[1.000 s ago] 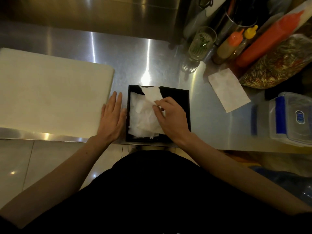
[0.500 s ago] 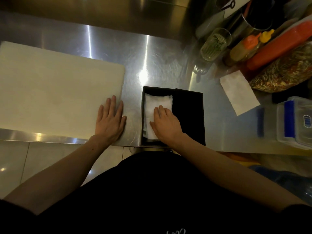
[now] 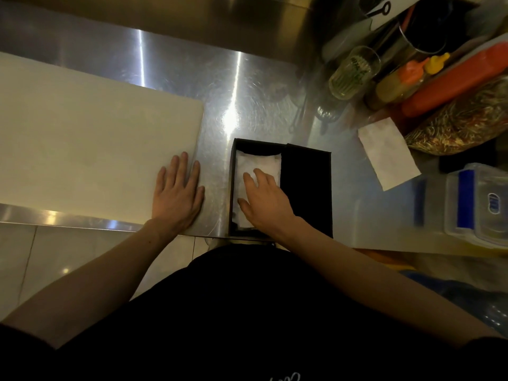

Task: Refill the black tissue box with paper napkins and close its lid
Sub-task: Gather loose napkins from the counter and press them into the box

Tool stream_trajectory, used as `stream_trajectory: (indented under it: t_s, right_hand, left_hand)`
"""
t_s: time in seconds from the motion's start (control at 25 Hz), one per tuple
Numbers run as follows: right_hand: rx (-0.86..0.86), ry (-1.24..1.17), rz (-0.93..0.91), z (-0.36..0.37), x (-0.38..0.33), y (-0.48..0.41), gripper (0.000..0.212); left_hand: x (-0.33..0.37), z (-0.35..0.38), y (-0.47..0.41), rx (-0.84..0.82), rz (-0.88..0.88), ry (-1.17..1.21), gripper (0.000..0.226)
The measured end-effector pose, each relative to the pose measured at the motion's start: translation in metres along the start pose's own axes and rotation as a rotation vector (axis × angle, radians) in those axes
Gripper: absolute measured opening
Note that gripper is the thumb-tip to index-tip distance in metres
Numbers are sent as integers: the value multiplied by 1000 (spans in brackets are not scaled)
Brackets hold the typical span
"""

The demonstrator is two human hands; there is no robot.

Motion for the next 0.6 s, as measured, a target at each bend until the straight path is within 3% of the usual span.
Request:
stream_trajectory:
  t_s: [0.12, 0.28, 0.44, 0.6]
  right_hand:
    - [-125, -65, 22, 8, 7, -3, 51]
    - [217, -367, 52, -33, 35, 5, 49]
    - [520, -474, 271, -66, 136, 30, 40]
    - [491, -453, 543, -55, 241, 74, 43]
  left_hand:
    - [1, 2, 1, -9, -4, 20, 64]
    - [2, 0, 2, -2, -21, 32, 63]
    - [7, 0, 3, 23, -43, 34, 64]
    - [13, 2, 3, 0, -94, 56, 63]
Point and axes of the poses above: each hand's wrist, its own y-axis away from the middle knuckle, its own z-axis out of the palm, x = y × z, the point moved 4 cm from there along -y, towards the middle knuckle, and after that the axes turned 9 degrees about -z, right-handed, at the moved point
